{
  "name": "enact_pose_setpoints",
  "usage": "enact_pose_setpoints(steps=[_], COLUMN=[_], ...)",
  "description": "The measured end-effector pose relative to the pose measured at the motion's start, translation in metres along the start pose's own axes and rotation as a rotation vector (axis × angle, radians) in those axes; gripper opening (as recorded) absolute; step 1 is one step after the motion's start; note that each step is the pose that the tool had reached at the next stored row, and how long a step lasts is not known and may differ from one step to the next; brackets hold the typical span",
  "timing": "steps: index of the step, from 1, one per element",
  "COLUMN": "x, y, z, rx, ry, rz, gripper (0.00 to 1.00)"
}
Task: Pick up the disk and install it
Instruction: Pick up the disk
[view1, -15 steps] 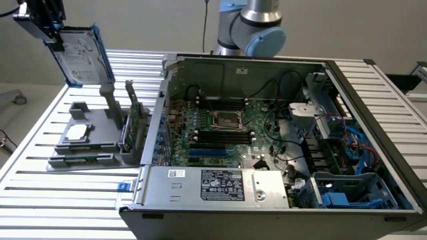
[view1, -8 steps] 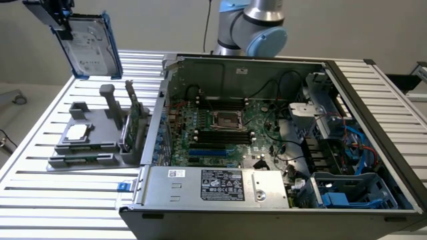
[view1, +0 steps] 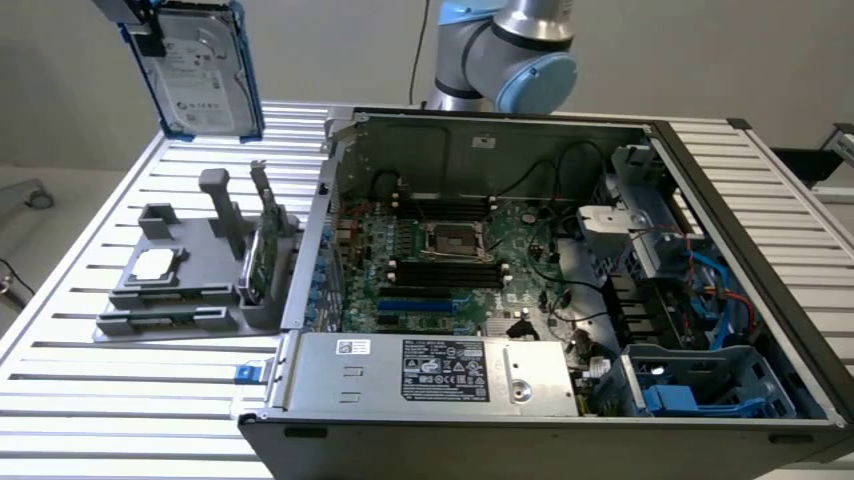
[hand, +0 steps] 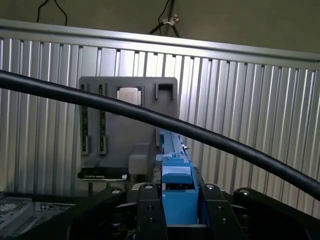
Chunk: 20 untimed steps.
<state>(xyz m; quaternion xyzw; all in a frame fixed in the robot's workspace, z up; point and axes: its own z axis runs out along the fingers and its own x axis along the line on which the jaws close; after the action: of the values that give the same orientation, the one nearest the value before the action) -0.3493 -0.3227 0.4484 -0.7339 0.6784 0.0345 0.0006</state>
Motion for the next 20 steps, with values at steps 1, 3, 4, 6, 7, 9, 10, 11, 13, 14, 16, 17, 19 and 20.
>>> enact_pose_setpoints(steps=[1,3,4,6,7,9,10,11,13,14,16,17,19,20], x=[0.0,0.001,0.002,0.003,0.004,0.005,0.006,0.006,0.008,0.009,0.01,0.011,0.012,0.013], y=[-0.0041,-0.013,-0.0174,-0.0262,-0.0305,-0.0393,-0.0436,-0.0482,-0.0569,-0.0612,-0.0699,-0.0745,-0.0829,-0.0869], z=[-0.0025,-0.0062,-0.0073,-0.0094,-0.0105,-0.0125,-0.0134,-0.0145,-0.0165,-0.0175,-0.0194,-0.0203,-0.0214,-0.0218], rx=[-0.001,-0.0017,-0.0015,-0.0011,-0.0009,-0.0007,-0.0004,-0.0003,-0.0001,-0.0001,0.0001,0.0003,0.0003,0.0003], ry=[-0.0005,-0.0032,-0.006,-0.0114,-0.0141,-0.019,-0.021,-0.0228,-0.0259,-0.0273,-0.0299,-0.0309,-0.032,-0.0324], rz=[0.0,-0.001,-0.001,-0.001,-0.002,-0.002,-0.002,-0.002,-0.003,-0.003,-0.003,-0.004,-0.004,-0.005], gripper=[0.32,0.32,0.32,0.32,0.32,0.32,0.32,0.32,0.32,0.32,0.32,0.32,0.32,0.32])
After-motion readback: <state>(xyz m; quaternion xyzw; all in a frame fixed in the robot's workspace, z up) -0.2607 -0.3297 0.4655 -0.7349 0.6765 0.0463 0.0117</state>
